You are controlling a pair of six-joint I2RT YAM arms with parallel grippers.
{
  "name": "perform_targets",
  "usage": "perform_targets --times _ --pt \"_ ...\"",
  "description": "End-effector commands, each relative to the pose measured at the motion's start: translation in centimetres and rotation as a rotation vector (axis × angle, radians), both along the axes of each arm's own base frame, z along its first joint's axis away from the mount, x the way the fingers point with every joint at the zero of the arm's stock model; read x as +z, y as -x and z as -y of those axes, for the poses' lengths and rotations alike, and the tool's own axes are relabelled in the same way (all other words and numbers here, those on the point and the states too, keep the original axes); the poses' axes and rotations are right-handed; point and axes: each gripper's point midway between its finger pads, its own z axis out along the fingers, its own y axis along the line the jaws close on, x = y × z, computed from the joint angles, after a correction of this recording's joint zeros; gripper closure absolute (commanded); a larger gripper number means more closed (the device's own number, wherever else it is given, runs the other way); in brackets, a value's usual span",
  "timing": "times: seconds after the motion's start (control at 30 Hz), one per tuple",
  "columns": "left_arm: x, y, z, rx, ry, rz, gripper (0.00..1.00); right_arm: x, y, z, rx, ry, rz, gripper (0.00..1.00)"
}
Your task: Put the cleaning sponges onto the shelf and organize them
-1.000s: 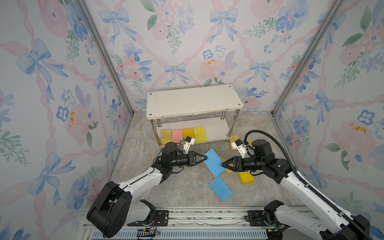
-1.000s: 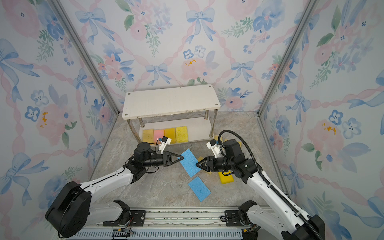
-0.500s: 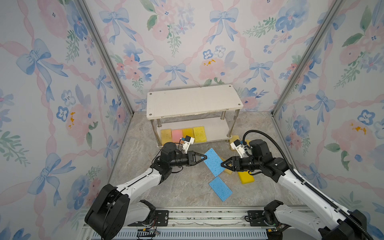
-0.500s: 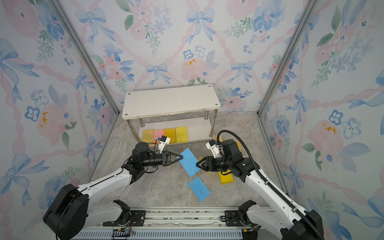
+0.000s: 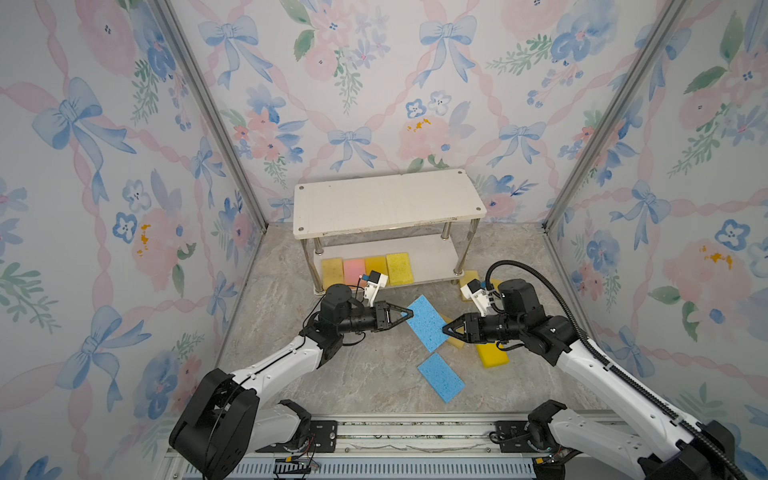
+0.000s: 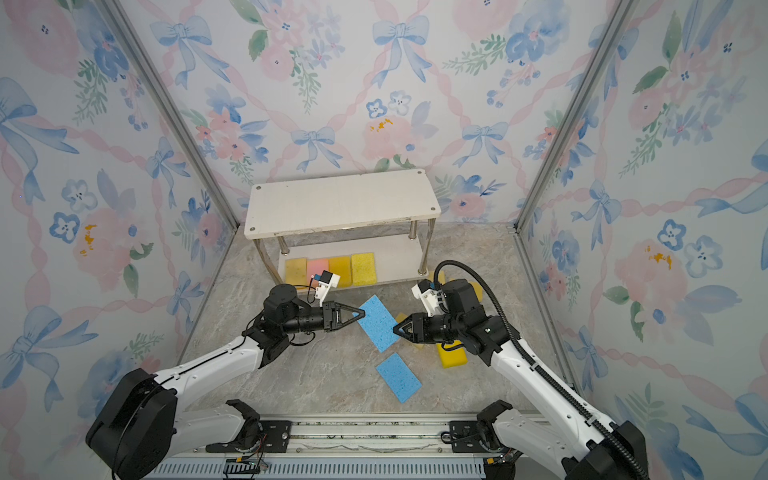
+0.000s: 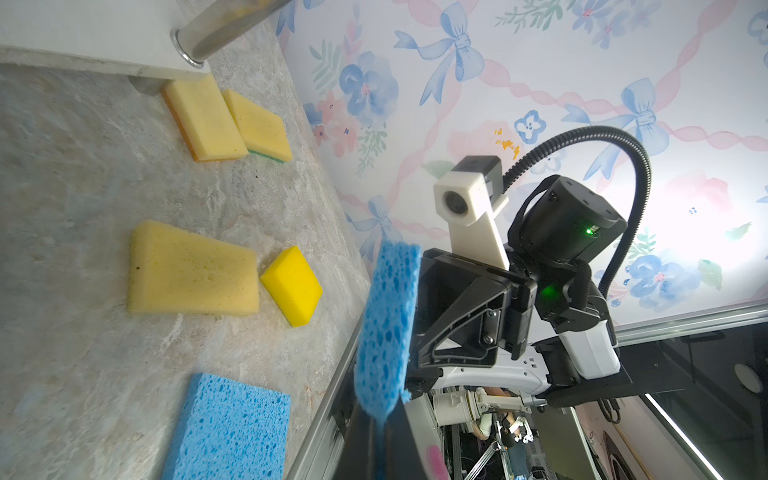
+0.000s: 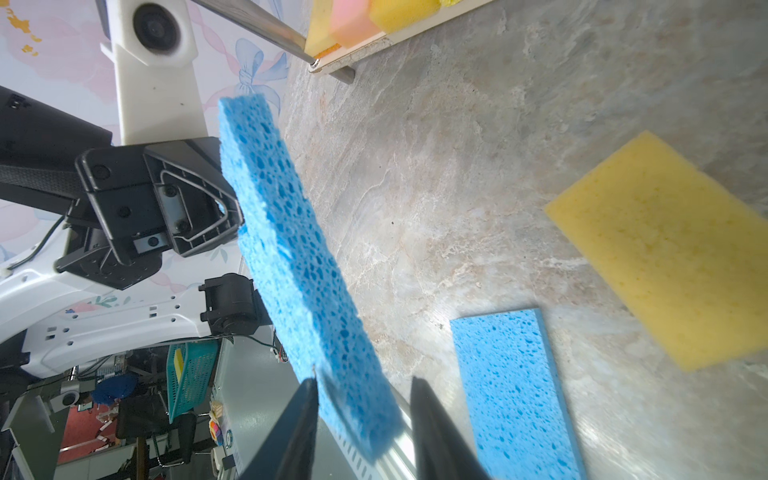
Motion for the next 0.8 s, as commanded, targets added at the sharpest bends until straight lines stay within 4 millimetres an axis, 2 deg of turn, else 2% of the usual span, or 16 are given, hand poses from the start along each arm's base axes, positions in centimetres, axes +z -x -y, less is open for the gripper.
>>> perform_targets --times 0.0,0.47,0.5,0.57,0.63,0.7,0.77 --pt "0.1 0.4 -0.2 -0.014 0.004 0.003 1.0 0.7 0.1 -0.2 0.001 -0.011 0.018 0.65" --pt "-0.3 -0.1 -0.4 -0.01 -0.001 -0.012 1.0 0.7 0.4 -1.0 0.009 -0.018 0.023 0.99" --pt "-0.3 -0.3 -0.6 -0.002 -0.001 -0.013 0.95 0.6 0.2 -0.9 -0.023 -0.021 0.002 1.0" --pt "-0.3 -0.5 -0.9 0.01 -0.002 -0.01 0.66 0.2 -0.5 -0.6 -0.076 -0.016 -0.001 1.0" --pt "0.0 -1.0 -1.7 0.04 -0.003 0.0 0.43 -0.2 -1.4 -0.4 -0.15 -0.034 -0.006 1.0" --pt "-0.1 -1.6 -2.6 0.084 -0.026 0.007 0.29 -0.6 -2.2 -0.1 -0.225 -0.027 -0.002 1.0" --pt "-0.4 -2.3 -3.9 0.145 -0.079 0.021 0.21 -0.7 -3.1 0.1 -0.293 -0.007 0.021 1.0"
